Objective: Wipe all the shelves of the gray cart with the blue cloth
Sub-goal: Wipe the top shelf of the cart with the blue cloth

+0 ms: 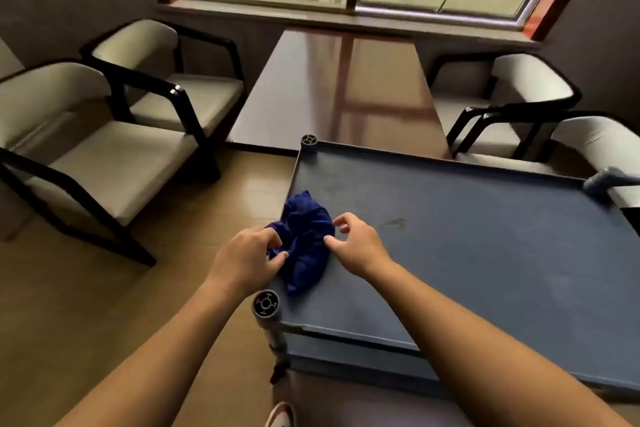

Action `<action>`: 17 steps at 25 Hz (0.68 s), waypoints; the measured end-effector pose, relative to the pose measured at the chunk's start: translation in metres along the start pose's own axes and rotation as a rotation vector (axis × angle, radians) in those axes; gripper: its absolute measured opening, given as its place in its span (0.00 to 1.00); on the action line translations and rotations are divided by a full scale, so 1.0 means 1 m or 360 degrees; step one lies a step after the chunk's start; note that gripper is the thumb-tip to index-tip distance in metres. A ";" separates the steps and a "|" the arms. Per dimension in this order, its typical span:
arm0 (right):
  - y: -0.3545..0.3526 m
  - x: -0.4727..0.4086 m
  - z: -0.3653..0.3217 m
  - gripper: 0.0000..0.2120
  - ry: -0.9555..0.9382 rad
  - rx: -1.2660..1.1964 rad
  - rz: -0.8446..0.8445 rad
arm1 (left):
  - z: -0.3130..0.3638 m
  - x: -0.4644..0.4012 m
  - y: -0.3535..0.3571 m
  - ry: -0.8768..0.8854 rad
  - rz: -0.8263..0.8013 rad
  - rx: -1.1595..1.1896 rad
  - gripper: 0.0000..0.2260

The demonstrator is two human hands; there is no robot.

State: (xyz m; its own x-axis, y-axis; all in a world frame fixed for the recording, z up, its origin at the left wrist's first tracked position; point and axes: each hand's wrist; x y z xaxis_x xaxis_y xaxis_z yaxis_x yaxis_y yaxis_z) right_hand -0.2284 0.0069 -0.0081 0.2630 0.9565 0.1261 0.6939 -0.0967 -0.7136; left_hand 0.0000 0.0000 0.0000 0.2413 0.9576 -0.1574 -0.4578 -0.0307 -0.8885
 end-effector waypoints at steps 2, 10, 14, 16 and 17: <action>0.031 -0.015 -0.008 0.28 0.0297 -0.0192 0.0048 | -0.021 -0.013 0.007 0.0020 -0.0073 0.0018 0.10; 0.062 -0.037 -0.020 0.20 0.0476 -0.0290 0.0062 | -0.038 -0.032 0.028 0.0094 -0.0262 0.0114 0.14; 0.012 -0.020 0.009 0.12 0.0439 0.0026 -0.0023 | -0.026 -0.038 0.030 0.0153 -0.0226 0.0098 0.15; -0.006 -0.006 0.028 0.17 0.0316 0.0321 -0.0045 | -0.016 -0.042 0.036 0.0232 -0.0316 0.0007 0.24; -0.005 0.001 0.037 0.22 0.0174 0.0483 -0.0011 | -0.012 -0.043 0.040 0.0270 -0.0415 -0.0078 0.34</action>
State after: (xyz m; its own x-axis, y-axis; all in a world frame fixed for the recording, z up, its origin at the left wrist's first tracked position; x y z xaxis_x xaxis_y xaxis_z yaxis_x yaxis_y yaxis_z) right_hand -0.2567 0.0187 -0.0302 0.3411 0.9199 0.1933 0.4685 0.0119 -0.8834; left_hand -0.0190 -0.0459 -0.0340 0.4864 0.8736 0.0125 -0.3211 0.1920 -0.9274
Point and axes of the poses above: each hand's wrist, its own x-axis away from the middle knuckle, its own y-axis out of the palm, z = x × y, and after that the axes turned 8 degrees about z, right-handed
